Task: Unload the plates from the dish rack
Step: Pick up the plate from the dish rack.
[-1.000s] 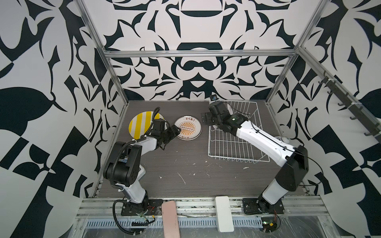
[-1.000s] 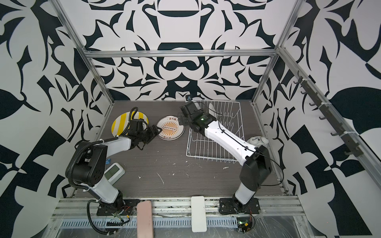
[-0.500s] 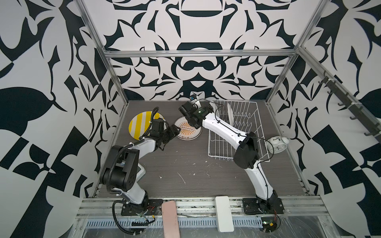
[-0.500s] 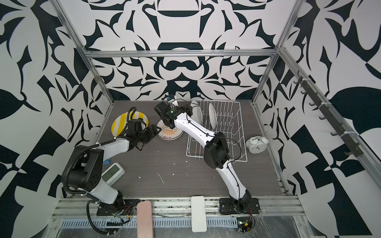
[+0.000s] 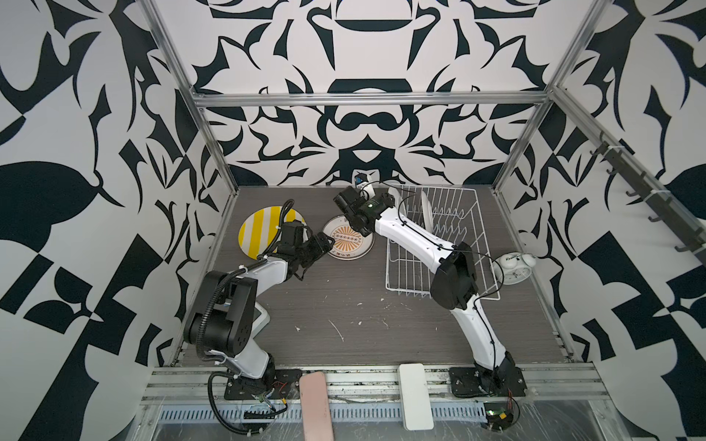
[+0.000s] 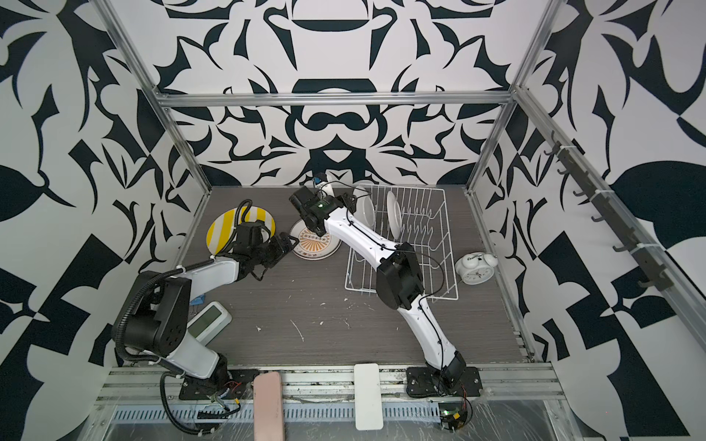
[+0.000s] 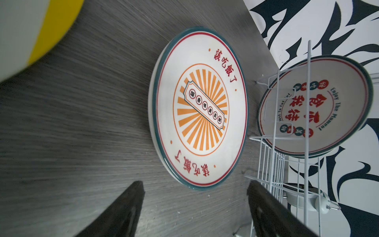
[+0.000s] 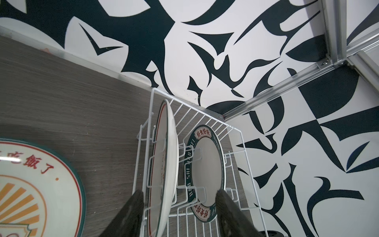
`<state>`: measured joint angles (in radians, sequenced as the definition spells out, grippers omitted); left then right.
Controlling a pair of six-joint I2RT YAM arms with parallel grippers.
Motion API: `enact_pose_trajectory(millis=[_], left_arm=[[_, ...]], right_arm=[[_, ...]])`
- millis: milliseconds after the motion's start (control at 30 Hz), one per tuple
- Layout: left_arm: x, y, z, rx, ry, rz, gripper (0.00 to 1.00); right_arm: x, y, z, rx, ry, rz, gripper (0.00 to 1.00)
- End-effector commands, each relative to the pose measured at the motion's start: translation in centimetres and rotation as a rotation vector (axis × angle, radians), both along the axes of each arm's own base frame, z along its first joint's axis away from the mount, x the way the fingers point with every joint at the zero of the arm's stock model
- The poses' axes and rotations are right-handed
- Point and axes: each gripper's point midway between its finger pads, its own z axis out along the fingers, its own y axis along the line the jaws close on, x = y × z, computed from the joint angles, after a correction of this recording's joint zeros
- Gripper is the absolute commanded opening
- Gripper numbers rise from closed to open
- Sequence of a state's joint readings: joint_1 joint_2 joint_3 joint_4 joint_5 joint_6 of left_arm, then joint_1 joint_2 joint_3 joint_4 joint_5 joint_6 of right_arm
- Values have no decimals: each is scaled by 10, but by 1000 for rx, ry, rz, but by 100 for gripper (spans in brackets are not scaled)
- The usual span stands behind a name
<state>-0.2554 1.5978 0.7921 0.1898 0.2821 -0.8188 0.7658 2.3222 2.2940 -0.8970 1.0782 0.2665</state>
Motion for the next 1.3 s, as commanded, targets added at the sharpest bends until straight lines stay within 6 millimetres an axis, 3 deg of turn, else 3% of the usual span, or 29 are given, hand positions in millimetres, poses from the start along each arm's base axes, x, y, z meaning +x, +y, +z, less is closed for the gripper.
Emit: enact_pose_trajectory(millis=[0, 500, 1267], left_arm=[[-6, 0, 4, -8, 1, -4, 84], [-9, 1, 6, -6, 1, -1, 84], [-9, 1, 5, -6, 7, -3, 84]], right_arm=[[8, -6, 17, 38, -68, -39, 58], [25, -20, -2, 74, -78, -98, 47], [27, -44, -37, 154, -43, -186, 37]])
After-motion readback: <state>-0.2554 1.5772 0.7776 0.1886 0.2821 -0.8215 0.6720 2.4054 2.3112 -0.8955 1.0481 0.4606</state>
